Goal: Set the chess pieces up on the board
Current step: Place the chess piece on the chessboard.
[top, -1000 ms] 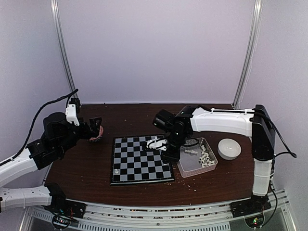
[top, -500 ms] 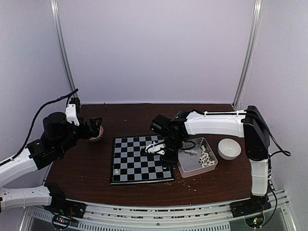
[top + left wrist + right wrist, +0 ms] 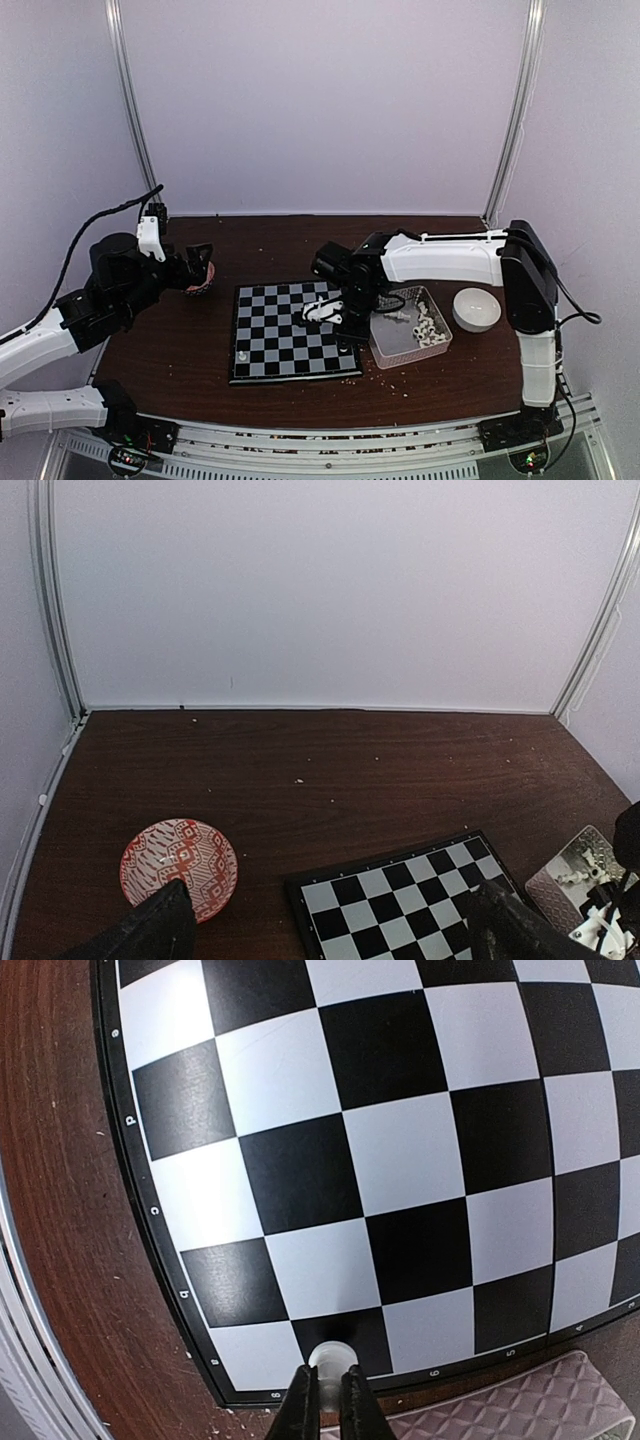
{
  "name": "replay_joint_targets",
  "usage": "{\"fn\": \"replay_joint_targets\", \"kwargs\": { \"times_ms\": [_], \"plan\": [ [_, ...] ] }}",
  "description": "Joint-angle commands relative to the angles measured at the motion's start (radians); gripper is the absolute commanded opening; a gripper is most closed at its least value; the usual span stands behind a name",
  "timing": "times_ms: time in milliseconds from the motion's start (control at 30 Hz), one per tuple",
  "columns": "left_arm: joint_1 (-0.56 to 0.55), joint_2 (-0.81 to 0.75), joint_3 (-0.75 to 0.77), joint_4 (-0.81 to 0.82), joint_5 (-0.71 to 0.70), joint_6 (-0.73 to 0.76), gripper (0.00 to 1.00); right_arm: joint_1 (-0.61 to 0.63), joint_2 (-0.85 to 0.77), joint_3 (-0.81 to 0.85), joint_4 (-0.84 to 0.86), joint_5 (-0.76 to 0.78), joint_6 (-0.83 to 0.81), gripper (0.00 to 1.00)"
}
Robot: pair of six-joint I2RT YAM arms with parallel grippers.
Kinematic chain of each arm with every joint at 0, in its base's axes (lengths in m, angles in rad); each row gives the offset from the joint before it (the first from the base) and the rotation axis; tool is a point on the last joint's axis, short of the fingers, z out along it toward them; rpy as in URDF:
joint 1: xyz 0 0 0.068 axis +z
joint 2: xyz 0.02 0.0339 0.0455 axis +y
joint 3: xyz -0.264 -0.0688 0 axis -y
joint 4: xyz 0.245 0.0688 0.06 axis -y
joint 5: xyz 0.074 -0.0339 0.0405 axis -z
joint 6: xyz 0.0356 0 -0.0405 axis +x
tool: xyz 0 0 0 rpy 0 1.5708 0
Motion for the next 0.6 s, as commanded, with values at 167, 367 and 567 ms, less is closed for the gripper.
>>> {"fn": "replay_joint_targets", "kwargs": {
  "times_ms": [167,367,567],
  "plan": [
    [0.007,0.003,0.027,0.034,0.018,0.004,0.98,0.002,0.028,-0.021,-0.004,0.021,-0.002,0.09],
    [0.005,0.006,0.028,0.033,0.017,0.008,0.98,0.002,0.002,-0.02,-0.007,0.023,0.004,0.25],
    [0.006,0.016,0.029,0.04,0.028,0.015,0.98,0.003,-0.075,0.001,-0.042,0.039,0.009,0.31]
  ]
}}
